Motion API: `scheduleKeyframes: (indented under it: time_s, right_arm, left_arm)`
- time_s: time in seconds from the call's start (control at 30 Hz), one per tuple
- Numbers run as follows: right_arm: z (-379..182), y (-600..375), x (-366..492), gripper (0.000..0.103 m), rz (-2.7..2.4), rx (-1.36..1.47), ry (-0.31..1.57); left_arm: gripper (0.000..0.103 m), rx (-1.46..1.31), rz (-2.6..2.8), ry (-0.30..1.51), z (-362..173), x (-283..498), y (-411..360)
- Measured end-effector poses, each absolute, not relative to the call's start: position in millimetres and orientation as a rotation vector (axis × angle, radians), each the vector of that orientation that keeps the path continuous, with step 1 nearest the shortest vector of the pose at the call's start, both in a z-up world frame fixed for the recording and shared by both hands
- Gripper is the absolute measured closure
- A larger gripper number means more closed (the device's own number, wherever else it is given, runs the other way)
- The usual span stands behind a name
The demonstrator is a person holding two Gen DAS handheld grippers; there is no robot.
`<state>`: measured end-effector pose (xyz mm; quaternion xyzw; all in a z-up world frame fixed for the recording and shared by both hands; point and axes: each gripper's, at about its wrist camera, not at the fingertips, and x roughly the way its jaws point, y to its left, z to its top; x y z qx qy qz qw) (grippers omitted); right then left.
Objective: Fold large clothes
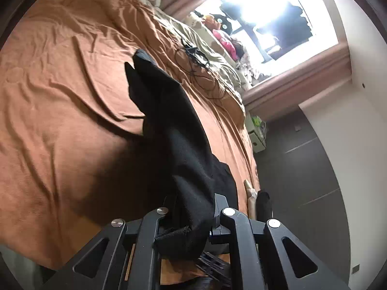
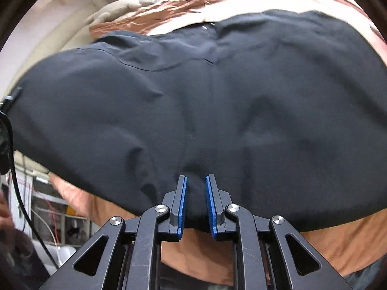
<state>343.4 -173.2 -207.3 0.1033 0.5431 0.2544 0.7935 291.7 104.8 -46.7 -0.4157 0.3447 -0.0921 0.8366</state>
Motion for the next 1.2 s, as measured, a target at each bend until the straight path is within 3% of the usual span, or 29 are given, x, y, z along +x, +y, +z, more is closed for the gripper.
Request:
scheduleKeyframes:
  time_s: [0.37,0.73,1.2]
  right_arm:
    - [-223.6,-177.3,346.1,0.089,0.535,0.3,1.222]
    - [-171.8,-267.2,331.0,0.088,0.525,0.423,1.091]
    - [-150.7,-396.7,316.2,0.087,0.323,0.572,0.964]
  left_arm:
    - [0.091,-0.778,-0.276,0.747,-17.0,318.0,48.9]
    - [0.091,-0.68,-0.352,0.806,-1.6,354.0,-21.4]
    - [0.091,-0.504,-0.433,1.026,-54.5,435.9,-152.0]
